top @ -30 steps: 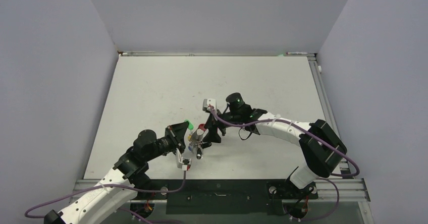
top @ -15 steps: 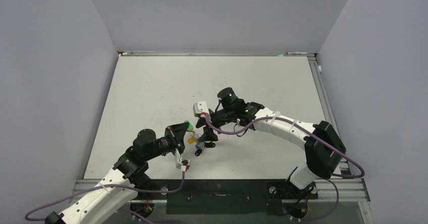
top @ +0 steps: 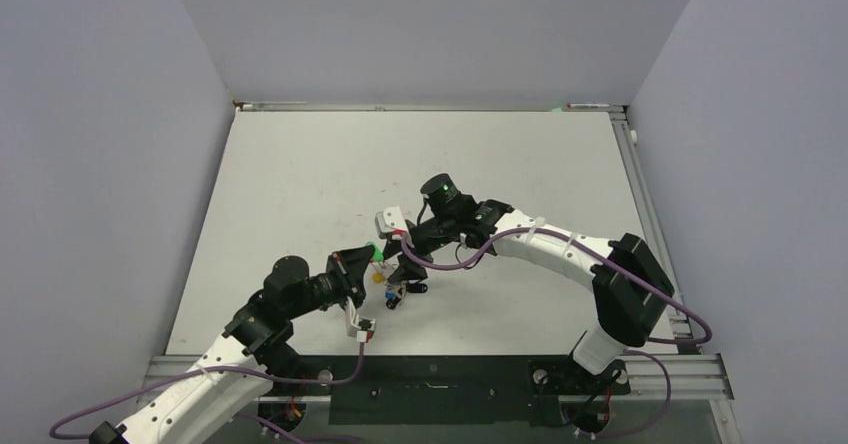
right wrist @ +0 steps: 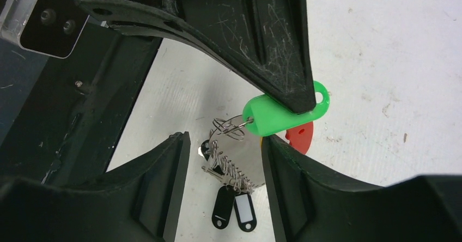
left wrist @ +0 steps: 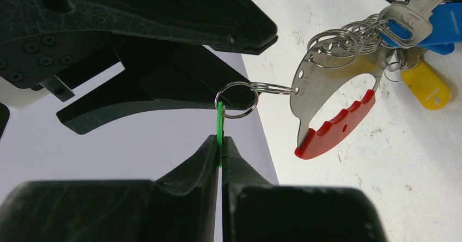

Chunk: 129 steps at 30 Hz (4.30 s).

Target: Remove the keys from the keyring

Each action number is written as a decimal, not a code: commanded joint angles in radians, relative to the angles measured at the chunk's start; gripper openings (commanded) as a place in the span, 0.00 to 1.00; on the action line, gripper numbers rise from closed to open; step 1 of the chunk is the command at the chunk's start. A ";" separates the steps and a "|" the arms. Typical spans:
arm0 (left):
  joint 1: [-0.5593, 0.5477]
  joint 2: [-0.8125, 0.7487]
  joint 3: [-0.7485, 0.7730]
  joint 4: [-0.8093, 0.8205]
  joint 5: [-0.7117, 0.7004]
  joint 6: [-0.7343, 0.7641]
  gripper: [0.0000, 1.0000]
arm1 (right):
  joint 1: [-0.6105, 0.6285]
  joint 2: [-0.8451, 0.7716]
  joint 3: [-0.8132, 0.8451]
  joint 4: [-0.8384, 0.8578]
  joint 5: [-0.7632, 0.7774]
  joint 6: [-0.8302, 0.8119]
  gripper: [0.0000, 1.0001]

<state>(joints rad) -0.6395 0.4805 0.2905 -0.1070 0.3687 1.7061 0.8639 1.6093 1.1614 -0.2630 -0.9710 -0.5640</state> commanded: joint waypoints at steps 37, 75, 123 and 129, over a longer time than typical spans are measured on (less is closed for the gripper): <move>0.029 -0.014 0.071 -0.034 0.045 -0.024 0.00 | 0.017 0.068 0.035 0.089 -0.119 -0.042 0.38; 0.046 0.000 0.082 -0.050 0.059 -0.045 0.00 | 0.003 0.072 0.045 0.173 -0.138 0.069 0.28; 0.067 -0.173 0.038 -0.357 0.047 -0.052 0.00 | -0.125 0.016 -0.091 0.546 -0.131 0.486 0.05; 0.066 -0.155 0.011 -0.307 0.047 -0.076 0.00 | -0.125 0.021 -0.167 0.740 -0.145 0.663 0.05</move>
<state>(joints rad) -0.5743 0.3149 0.3145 -0.4091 0.3775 1.6382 0.7635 1.6737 1.0286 0.2474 -1.0920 -0.0414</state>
